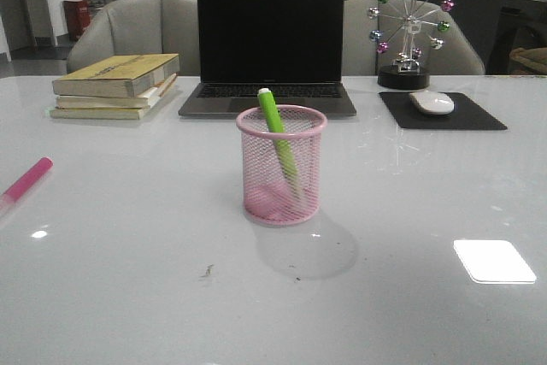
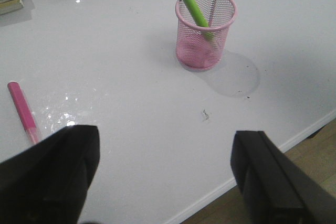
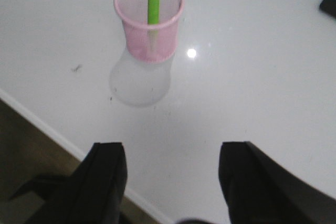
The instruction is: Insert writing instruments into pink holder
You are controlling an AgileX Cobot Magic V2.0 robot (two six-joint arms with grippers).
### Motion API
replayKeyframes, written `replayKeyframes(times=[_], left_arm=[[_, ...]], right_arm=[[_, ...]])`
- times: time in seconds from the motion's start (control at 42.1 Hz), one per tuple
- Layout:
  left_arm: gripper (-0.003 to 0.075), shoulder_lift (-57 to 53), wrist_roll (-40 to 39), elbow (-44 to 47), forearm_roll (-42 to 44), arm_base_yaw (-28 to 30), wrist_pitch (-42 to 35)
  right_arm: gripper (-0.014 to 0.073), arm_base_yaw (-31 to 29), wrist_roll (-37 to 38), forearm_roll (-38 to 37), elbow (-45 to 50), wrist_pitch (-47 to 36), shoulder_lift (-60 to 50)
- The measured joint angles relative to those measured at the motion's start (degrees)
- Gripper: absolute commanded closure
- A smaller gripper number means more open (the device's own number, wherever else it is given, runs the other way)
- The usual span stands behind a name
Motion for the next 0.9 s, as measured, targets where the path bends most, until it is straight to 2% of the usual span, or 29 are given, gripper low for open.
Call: replayKeyframes(times=[0.143,0.285,0.357,0.476,0.571,0.713,0.904], left_arm=[[0.0161,0.0,0.0,0.0,0.0,0.0,0.0],[0.0161,0.0,0.0,0.0,0.0,0.0,0.0],[0.0161,0.0,0.0,0.0,0.0,0.0,0.0],[0.0161,0.0,0.0,0.0,0.0,0.0,0.0],[0.0161,0.0,-0.1,0.0,0.0,0.0,0.0],[0.0161,0.9,-4.1,0.0,0.8,0.9,0.4],[0.0161,8.1,-6.4,-1.8,2.8,7.2,4.4]], right_arm=[[0.0121,0.3,0.7,-2.0,2.1,5.2,-2.1],[0.0162,4.7,1.6,-4.6,4.0,5.8,-4.8],[0.0162,6.7,3.8,-7.3,5.0,6.3,-6.3],[0.0162,7.4,11.8,-12.2,6.7,6.6,-7.9],[0.0162,7.4,15.7,-13.6,7.9,4.4,-9.0],[0.0162,7.4,16.7,-13.8,9.3,-0.3,-9.9],[0.0162,7.4,17.1,-13.8,9.7,-3.7,-9.9]])
